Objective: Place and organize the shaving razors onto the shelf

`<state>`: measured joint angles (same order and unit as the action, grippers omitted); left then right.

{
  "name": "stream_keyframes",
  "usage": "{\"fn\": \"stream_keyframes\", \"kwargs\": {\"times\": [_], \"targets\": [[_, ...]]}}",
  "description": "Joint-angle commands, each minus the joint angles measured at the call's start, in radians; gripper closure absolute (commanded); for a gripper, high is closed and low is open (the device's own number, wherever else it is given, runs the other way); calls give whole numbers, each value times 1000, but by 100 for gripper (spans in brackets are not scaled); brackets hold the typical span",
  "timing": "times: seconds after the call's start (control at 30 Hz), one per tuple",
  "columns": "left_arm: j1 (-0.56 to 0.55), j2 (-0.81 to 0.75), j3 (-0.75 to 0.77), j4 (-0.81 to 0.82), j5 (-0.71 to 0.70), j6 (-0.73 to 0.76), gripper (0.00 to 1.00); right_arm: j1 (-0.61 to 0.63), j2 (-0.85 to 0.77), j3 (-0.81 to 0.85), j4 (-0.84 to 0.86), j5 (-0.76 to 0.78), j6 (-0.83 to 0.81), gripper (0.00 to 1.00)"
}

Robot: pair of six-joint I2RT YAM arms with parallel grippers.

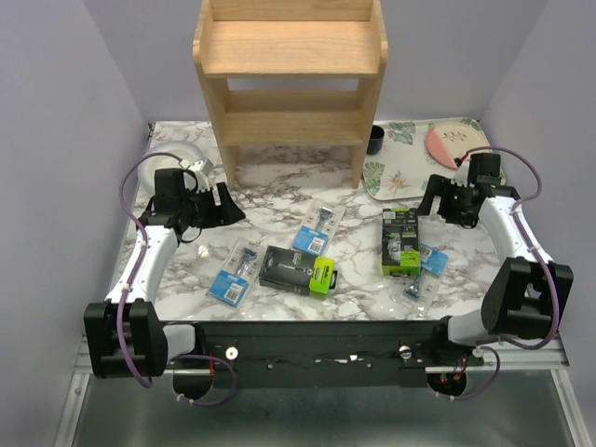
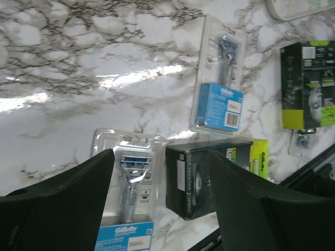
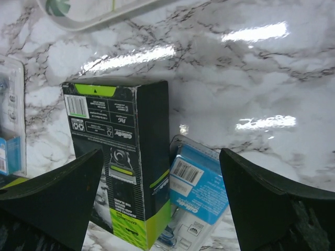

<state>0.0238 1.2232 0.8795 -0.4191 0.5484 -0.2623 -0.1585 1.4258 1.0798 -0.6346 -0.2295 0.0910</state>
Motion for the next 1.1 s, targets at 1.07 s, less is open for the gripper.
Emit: {"fn": "stream_keyframes", "kwargs": {"times": [1.07], "targets": [[-346, 226, 90, 286, 130, -121, 18, -21, 226, -32, 22, -510, 157, 22]]}}
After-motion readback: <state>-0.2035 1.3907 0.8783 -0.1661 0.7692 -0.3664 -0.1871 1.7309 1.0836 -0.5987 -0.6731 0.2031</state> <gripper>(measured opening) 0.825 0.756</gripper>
